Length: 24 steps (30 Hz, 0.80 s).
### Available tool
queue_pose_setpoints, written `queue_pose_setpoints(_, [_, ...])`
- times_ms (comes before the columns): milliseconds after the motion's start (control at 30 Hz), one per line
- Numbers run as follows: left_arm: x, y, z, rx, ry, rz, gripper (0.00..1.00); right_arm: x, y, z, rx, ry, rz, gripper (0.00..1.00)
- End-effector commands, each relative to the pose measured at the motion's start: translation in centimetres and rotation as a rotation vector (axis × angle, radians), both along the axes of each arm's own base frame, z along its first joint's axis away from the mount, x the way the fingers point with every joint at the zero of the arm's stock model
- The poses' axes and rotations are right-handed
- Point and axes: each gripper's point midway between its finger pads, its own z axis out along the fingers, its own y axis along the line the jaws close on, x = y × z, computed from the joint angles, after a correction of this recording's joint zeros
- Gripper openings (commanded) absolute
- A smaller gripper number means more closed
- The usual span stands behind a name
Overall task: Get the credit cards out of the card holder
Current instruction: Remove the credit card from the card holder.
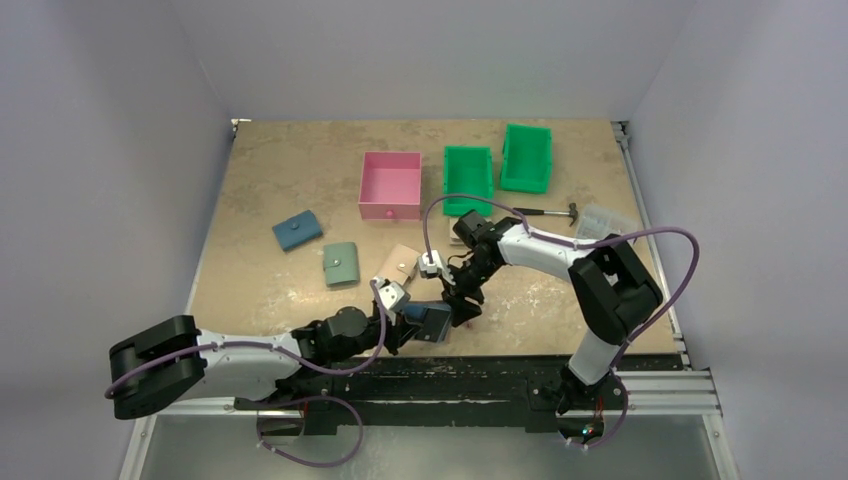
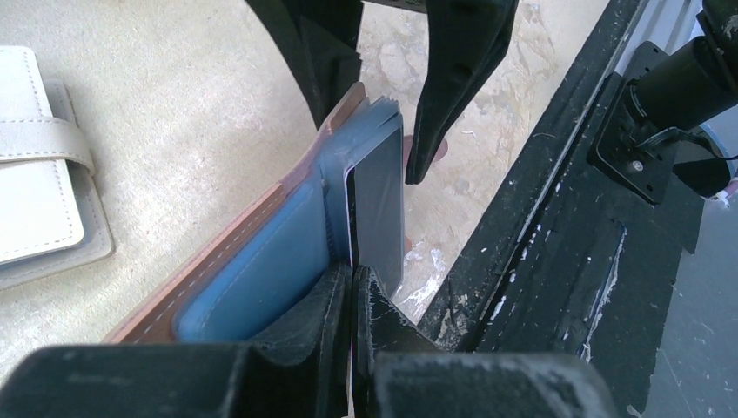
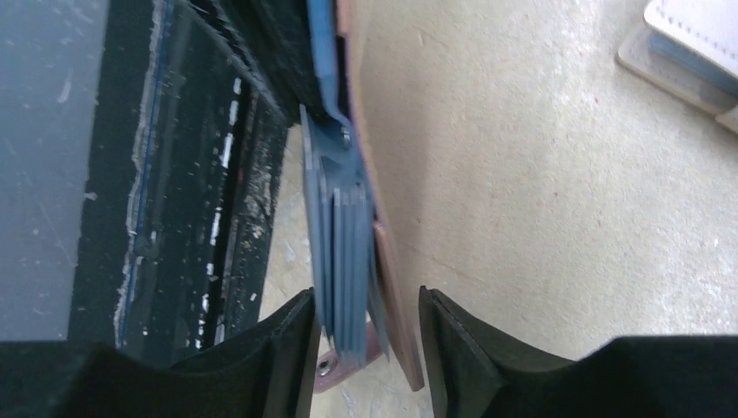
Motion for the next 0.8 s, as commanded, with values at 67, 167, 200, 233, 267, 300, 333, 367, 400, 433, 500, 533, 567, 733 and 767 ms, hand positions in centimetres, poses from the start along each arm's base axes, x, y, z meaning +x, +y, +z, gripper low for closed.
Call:
queue_pose_setpoints(67, [0.3,0.4,0.6,-0.02,-0.043,0.015,0.0,-0.3,1.5,2.3,0.093,0.048,0.028,0.44])
queue_pose_setpoints(167, [0.4,0.5,0.5,-0.023,-0.041,0.025,0.0,-0.3,1.6,2.2,0.09,0.057,0.029,0.32])
queue_pose_setpoints(200, [0.4,0.6,0.4,-0.022,-0.04,0.03,0.0,-0.3,1.6,2.2,0.088,0.061,0.03,0.27])
queue_pose_setpoints(233, [0.4,0.7,0.4,-0.026,-0.034,0.035,0.0,-0.3,1.5,2.3,0.085,0.064,0.029,0.23])
queue_pose_setpoints(267, [0.4,0.8,0.4,-0.027,-0.03,0.04,0.0,-0.3,1.5,2.2,0.081,0.065,0.03,0.2])
queue_pose_setpoints(300, [0.5,0.9,0.3,-0.03,-0.023,0.047,0.0,-0.3,1.5,2.2,0.075,0.063,0.032,0.17])
queue_pose_setpoints(333, [0.5,1.0,0.3,-0.032,-0.015,0.057,0.0,-0.2,1.4,2.0,0.067,0.057,0.031,0.15])
queue_pose_setpoints(367, [0.6,1.1,0.2,-0.036,-0.007,0.068,0.0,-0.1,1.3,2.0,0.062,0.052,0.03,0.14])
queue_pose_setpoints(400, [0.5,1.3,0.1,-0.038,0.0,0.073,0.0,0.0,1.2,1.9,0.056,0.046,0.03,0.11])
queue_pose_setpoints(433, [0.5,1.4,0.1,-0.044,0.006,0.077,0.0,0.0,1.1,1.8,0.053,0.042,0.03,0.0])
queue_pose_setpoints(500, [0.3,1.6,0.2,-0.063,0.015,0.084,0.0,0.0,1.1,1.9,0.056,0.034,0.03,0.0])
queue_pose_setpoints(533, [0.2,1.8,0.2,-0.07,0.018,0.083,0.0,0.0,1.1,1.9,0.057,0.032,0.031,0.0])
queue_pose_setpoints(567, [0.1,1.9,0.3,-0.081,0.018,0.082,0.0,0.0,1.1,2.0,0.056,0.031,0.031,0.0])
queue_pose_setpoints(733, [-0.2,2.4,0.4,-0.103,0.022,0.082,0.0,0.1,1.0,1.7,0.043,0.036,0.028,0.0])
queue_pose_setpoints(767, [-0.2,2.5,0.4,-0.103,0.024,0.082,0.0,0.1,1.0,1.7,0.042,0.035,0.027,0.0])
